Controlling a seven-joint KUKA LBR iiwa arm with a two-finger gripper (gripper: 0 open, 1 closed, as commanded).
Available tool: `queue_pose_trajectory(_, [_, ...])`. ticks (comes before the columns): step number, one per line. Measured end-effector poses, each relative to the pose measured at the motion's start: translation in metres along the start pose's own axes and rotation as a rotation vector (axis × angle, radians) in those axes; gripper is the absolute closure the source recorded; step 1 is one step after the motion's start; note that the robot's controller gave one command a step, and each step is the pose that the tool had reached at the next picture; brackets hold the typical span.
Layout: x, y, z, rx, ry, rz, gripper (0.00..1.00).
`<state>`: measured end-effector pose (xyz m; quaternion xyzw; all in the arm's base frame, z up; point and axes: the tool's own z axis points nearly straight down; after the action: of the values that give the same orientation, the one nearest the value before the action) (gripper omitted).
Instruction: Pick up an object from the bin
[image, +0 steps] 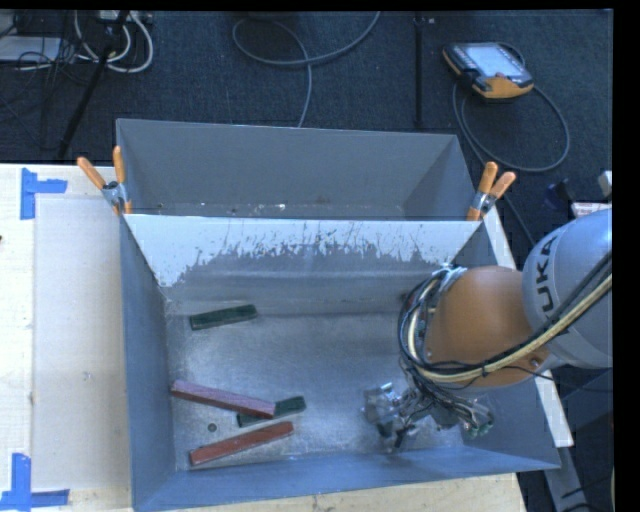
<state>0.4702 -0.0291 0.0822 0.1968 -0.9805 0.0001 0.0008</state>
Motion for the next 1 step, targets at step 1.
queue_pose_trajectory(1, [-0.0182, 0.0428, 0.0082, -0.001, -0.001, -0.003, 1.00])
